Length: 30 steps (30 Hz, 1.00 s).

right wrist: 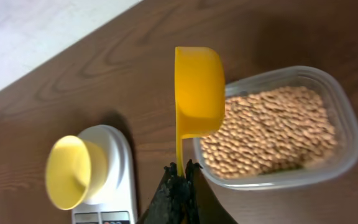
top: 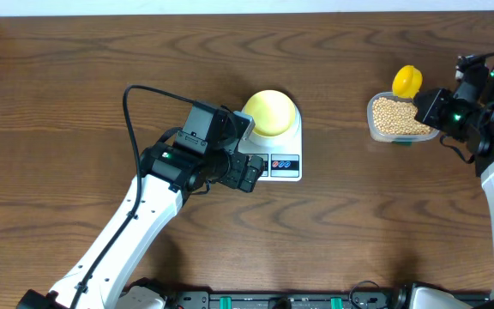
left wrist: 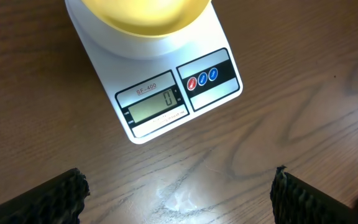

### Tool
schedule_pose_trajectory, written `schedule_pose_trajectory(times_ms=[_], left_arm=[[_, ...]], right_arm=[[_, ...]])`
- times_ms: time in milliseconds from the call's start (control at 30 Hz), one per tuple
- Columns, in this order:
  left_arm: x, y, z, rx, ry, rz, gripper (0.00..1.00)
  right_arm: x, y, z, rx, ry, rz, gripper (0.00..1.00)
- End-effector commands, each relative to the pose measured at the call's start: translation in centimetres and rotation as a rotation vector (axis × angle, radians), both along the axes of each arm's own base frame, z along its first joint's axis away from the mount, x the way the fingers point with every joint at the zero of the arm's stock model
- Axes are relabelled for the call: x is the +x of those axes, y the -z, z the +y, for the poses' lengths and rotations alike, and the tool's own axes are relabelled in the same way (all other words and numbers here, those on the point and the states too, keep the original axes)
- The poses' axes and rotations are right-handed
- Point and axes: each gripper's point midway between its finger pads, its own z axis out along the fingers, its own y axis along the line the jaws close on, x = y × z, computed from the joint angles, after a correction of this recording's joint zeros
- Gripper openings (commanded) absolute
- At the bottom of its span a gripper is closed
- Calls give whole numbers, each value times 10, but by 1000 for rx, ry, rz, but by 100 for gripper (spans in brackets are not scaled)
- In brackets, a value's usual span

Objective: Scoop item into bowl and weigh 50g on scale

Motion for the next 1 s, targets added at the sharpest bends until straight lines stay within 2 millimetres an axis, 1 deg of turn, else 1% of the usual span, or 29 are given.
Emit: schedule_pose_trajectory(times_ms=[0,100,167,300,533,667,967], left_arm=[[-2,1,-2,-4,23,2,96],[-2,1,-2,-5,23,1,96],[-2,1,-2,-5,23,1,96],[-2,1,-2,-4,23,2,96],[-2,1,-2,-5,23,1,96],[-2,1,-2,-4,23,2,96],[-2,1,-2,-4,23,2,96]], right_arm=[[-1,3,-17,-119,31,13,1],[-4,8,-30,-205,55,35,1],[-4,8,-32,-234,43,33,1],[-4,9,-32,-277,-3,23,1],[-12,18,-30,-265,-6,68,1],[-13,27,-30,-285,-30,70,1],[-16,55,-30,-301,-44,75,1]])
